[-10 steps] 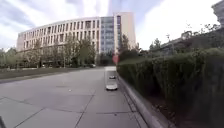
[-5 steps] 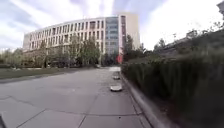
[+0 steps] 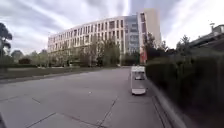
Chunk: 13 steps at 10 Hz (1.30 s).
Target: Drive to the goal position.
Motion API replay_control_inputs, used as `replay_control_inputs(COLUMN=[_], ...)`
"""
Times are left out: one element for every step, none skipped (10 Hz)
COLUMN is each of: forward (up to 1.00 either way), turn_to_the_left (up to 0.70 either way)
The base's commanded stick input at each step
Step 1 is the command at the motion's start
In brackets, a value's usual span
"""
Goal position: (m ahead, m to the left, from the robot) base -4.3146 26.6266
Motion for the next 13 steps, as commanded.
replay_control_inputs(forward=[0.7, 0.6, 0.0, 0.0, 0.0, 0.0, 0.0, 0.0, -0.45, -0.7, -0.7, -0.7, -0.7], turn_to_the_left=[0.35, 0.4, 0.62, 0.04, 0.0, 0.0, 0.0, 0.0, 0.0, -0.11, -0.27, -0.35, -0.35])
